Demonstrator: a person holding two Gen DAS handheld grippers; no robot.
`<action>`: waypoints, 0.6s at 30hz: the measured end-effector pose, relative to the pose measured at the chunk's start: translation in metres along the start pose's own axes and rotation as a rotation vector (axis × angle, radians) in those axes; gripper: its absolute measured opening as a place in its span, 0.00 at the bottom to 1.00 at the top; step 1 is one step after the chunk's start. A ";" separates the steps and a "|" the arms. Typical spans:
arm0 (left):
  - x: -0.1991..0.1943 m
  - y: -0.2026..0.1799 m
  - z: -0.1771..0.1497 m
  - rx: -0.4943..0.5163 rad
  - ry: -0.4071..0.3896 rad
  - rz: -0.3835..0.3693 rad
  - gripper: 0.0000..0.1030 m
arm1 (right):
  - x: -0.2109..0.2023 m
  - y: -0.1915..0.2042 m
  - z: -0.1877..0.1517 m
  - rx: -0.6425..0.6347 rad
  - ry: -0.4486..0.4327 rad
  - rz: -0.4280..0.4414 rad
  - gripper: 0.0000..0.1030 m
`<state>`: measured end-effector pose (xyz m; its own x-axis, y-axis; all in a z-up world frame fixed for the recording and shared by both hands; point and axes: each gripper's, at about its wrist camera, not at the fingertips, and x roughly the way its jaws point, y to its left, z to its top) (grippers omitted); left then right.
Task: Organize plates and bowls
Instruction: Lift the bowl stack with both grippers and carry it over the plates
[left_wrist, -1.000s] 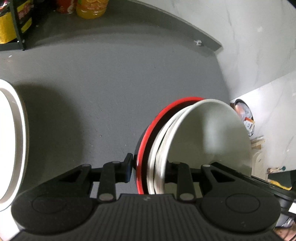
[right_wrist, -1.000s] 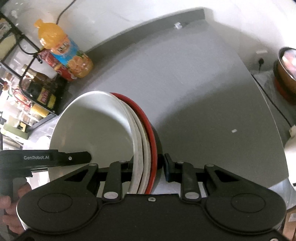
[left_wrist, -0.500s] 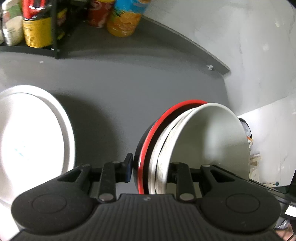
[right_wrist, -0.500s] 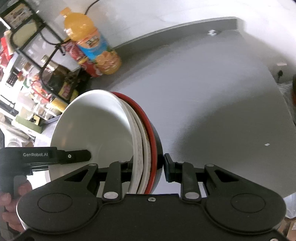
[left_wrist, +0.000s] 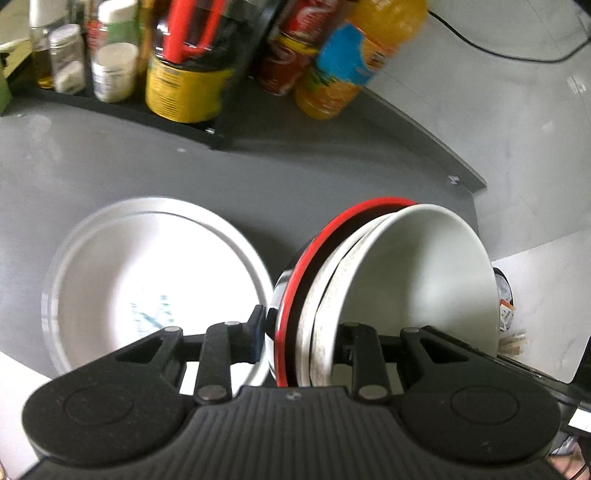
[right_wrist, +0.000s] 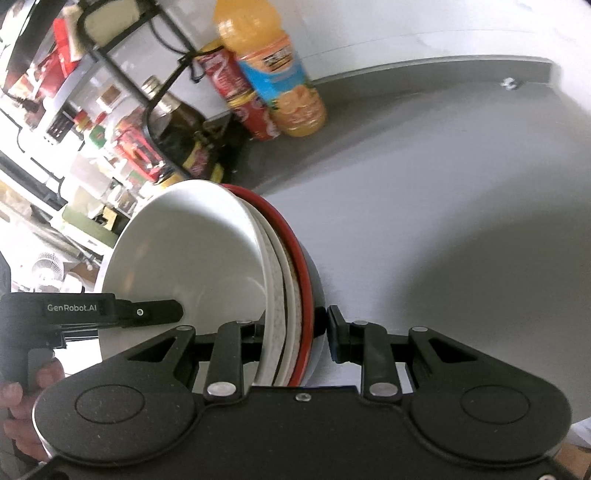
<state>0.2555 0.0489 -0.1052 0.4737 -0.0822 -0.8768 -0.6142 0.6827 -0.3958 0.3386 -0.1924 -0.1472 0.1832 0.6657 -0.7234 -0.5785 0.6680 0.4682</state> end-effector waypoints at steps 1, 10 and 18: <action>-0.002 0.005 0.002 -0.004 -0.001 0.002 0.26 | 0.002 0.006 -0.001 -0.003 0.004 0.001 0.25; -0.017 0.050 0.009 -0.025 0.018 0.017 0.26 | 0.022 0.044 -0.008 -0.006 0.035 0.007 0.26; -0.023 0.097 0.027 -0.046 0.048 0.028 0.26 | 0.045 0.072 -0.015 0.025 0.066 0.004 0.26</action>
<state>0.2020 0.1366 -0.1162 0.4259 -0.0992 -0.8993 -0.6555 0.6513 -0.3822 0.2935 -0.1193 -0.1535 0.1275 0.6450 -0.7534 -0.5589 0.6743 0.4827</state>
